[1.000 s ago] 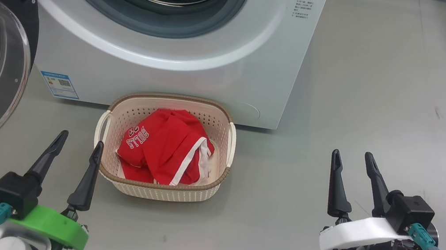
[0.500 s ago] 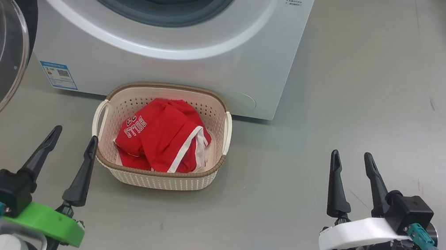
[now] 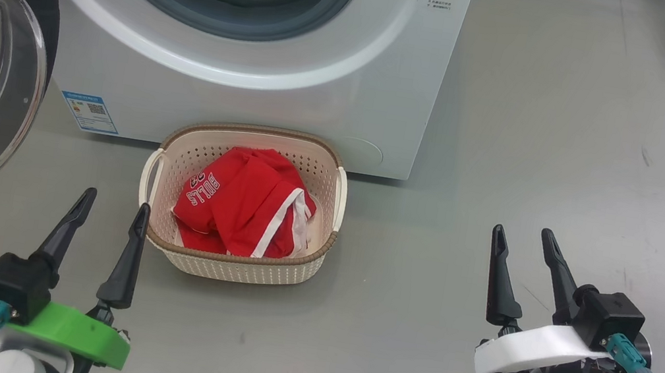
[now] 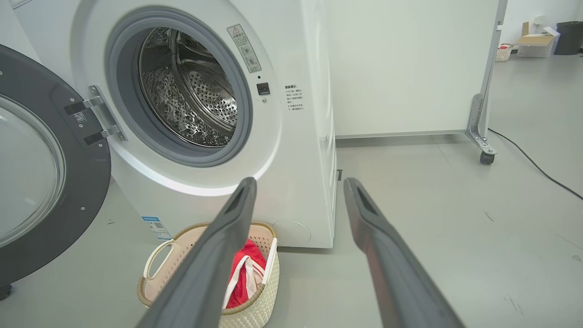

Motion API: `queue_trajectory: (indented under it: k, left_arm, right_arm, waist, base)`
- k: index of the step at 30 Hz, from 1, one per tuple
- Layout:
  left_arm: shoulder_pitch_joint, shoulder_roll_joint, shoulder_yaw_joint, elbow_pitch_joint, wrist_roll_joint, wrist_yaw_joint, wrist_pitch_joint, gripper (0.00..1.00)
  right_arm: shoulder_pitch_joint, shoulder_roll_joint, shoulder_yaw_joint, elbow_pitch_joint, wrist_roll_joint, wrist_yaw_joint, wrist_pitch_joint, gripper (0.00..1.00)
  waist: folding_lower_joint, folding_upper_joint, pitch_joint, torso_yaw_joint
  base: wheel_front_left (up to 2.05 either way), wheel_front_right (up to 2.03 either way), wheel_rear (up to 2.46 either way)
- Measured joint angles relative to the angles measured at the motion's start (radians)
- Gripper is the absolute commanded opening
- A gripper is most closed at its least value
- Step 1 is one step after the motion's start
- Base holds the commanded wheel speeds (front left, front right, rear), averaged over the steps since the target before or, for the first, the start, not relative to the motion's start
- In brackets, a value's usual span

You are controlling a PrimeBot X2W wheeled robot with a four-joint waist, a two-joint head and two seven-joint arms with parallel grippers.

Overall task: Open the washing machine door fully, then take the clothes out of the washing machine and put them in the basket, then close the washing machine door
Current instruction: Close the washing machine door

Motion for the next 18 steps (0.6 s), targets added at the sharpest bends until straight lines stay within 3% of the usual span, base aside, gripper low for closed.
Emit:
queue_trajectory:
  k: [18]
  left_arm:
    - [0.000,-0.007,0.006,0.001,0.008,-0.004,0.000,1.00]
  right_arm:
    - [0.000,0.000,0.000,0.000,0.000,0.000,0.000,1.00]
  waist:
    - [0.0000,0.0000,0.001,-0.002]
  base:
    - [0.00,0.00,0.00]
